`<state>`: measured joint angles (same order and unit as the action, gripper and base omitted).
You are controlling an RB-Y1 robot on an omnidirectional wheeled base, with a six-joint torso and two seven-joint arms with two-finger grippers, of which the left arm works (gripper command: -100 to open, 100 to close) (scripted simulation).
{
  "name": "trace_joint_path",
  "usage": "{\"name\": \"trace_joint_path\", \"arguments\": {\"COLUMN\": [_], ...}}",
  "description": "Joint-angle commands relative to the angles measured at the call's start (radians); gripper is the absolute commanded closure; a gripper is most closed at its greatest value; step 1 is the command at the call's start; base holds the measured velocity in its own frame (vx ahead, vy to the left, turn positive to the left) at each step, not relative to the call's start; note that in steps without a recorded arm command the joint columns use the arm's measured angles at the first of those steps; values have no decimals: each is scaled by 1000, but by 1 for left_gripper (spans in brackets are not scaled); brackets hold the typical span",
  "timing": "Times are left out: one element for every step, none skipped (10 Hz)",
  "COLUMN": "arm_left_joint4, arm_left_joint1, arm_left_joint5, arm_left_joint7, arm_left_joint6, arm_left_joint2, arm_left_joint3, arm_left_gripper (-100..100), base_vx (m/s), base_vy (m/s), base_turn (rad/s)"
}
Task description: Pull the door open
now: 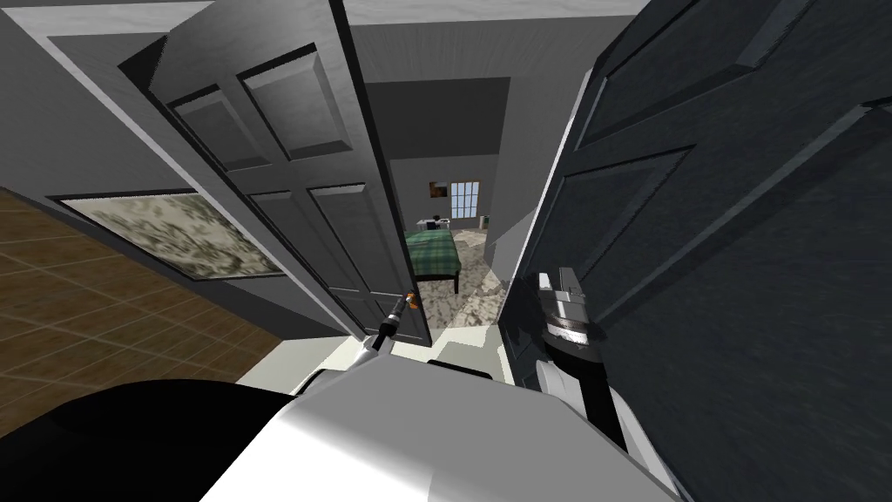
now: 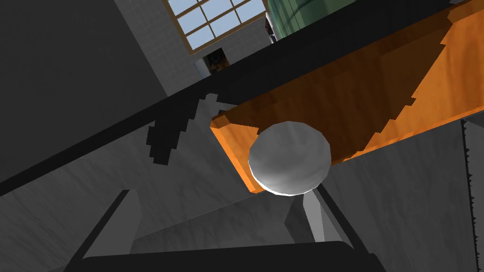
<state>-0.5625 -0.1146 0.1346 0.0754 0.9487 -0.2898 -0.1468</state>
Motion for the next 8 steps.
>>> {"name": "trace_joint_path", "arguments": {"arm_left_joint4": [50, 60, 60, 60, 60, 59, 59, 59], "arm_left_joint1": [-9, -22, -27, -37, -43, -53, -53, -53], "arm_left_joint5": [3, -11, -16, -26, -31, -42, -42, -42], "arm_left_joint7": [2, -33, -46, -73, -87, -116, -116, -116], "arm_left_joint6": [20, 3, -3, -16, -23, -37, -37, -37], "arm_left_joint2": [8, 28, 35, 51, 59, 75, 75, 75], "arm_left_joint3": [6, 9, 11, 13, 15, 17, 17, 17], "arm_left_gripper": [-100, -100, -100, -100, -100, -100, -100, -100], "base_vx": [-21, -94, -138, -165, -163, -166, -119, -44], "base_vy": [-16, -6, 16, 26, 32, 63, 44, 15], "base_turn": [-12, -17, 6, 11, 7, 15, -5, -1]}}
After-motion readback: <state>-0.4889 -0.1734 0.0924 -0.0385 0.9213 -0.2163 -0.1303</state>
